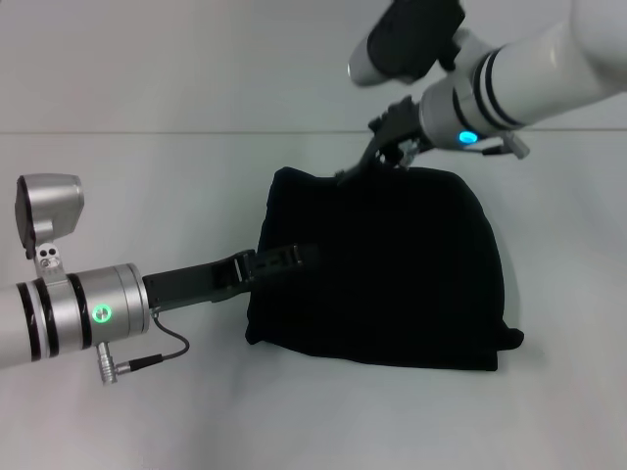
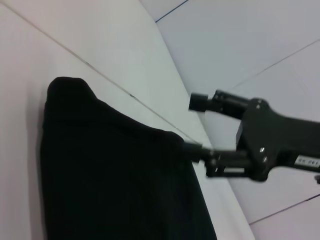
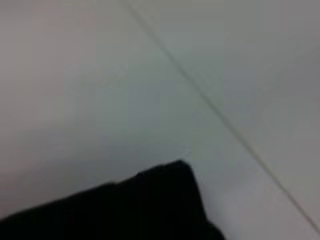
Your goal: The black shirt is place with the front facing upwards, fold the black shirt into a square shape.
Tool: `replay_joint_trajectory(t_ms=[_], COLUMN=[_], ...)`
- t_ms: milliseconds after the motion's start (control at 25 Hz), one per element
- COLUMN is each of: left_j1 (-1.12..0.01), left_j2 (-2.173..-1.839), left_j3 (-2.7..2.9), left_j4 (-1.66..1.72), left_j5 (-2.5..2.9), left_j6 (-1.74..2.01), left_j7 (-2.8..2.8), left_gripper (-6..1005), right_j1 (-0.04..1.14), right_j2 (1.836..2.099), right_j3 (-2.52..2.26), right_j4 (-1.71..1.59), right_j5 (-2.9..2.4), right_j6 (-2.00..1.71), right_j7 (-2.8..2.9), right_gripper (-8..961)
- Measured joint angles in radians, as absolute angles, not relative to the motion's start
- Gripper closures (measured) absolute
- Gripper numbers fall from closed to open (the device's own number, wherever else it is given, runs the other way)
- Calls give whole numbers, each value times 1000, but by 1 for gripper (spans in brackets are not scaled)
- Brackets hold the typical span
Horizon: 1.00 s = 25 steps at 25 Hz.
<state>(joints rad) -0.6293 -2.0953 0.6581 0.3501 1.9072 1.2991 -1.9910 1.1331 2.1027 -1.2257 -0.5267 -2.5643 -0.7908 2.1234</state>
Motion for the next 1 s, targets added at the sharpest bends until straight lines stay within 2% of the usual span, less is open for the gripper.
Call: replay_joint_trajectory(t_ms=[480, 1000], left_j1=[-636, -630], left_j2=[-2110, -2120], left_j3=[658, 658], left_j4=[345, 345], left_j5=[1936, 1940], left_j6=[1259, 1278], left_j7=[-1988, -1986], left_gripper=[73, 72], right_j1=[1130, 1124], right_j2=[2110, 2105], right_j3=[-1356, -1386], right_j4=[-453, -358], right_j5=[-2558, -2462], right_j6=[-647, -428], right_j7=[2111, 2058], right_gripper=[9, 8])
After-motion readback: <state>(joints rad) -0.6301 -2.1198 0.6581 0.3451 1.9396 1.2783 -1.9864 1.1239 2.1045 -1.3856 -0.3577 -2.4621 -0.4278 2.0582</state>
